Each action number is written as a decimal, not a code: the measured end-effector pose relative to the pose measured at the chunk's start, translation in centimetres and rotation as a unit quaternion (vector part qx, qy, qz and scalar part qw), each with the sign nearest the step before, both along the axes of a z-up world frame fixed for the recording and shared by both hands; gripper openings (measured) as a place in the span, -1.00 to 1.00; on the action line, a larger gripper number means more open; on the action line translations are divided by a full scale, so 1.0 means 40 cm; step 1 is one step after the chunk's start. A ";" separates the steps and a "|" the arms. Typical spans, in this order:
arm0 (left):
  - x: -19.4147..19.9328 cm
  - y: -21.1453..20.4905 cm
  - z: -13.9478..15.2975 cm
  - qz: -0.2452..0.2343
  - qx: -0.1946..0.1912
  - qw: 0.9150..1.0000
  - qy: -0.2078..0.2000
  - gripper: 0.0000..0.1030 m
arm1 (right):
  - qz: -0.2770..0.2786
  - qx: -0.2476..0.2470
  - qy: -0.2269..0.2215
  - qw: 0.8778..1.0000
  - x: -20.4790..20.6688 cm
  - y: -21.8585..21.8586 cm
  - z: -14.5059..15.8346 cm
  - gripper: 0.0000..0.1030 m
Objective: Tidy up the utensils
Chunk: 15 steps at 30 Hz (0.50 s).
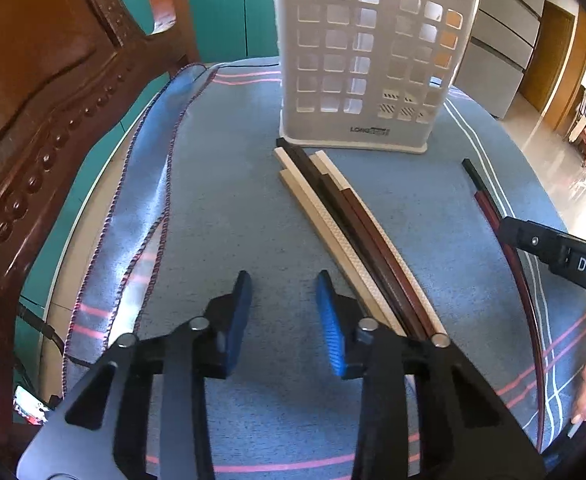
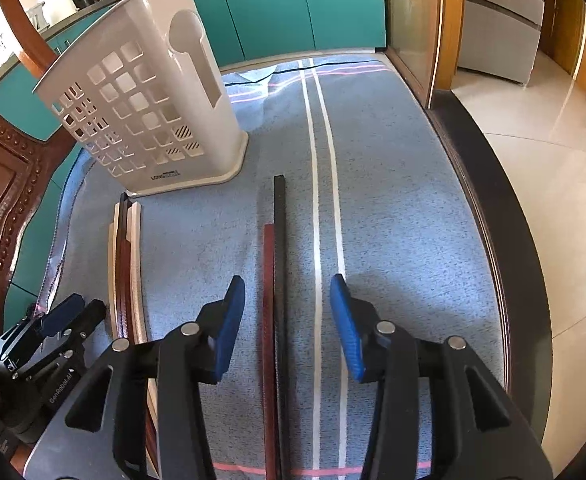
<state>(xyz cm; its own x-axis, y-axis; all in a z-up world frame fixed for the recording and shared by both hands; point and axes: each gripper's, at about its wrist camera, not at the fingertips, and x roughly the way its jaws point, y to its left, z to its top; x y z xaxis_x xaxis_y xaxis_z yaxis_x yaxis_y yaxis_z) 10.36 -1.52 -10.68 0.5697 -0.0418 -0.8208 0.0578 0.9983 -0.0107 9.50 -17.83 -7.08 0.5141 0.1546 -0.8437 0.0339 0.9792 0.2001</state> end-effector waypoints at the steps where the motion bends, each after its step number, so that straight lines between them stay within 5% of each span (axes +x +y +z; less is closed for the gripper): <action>1: 0.000 0.008 0.002 0.004 -0.001 1.000 0.000 -0.49 | 0.000 0.000 0.000 1.000 0.000 0.000 0.000 -0.14; 7: -0.008 0.054 0.016 0.020 -0.042 0.999 0.001 -0.56 | 0.003 -0.003 0.001 1.000 -0.001 0.006 -0.002 -0.04; 9: -0.013 0.059 0.020 0.012 -0.070 0.997 0.005 -0.26 | 0.004 -0.005 0.001 1.000 -0.001 0.009 -0.002 -0.03; 15: -0.017 0.010 0.013 -0.018 -0.069 0.997 0.004 -0.11 | 0.005 -0.009 0.003 1.000 -0.001 0.012 -0.006 -0.01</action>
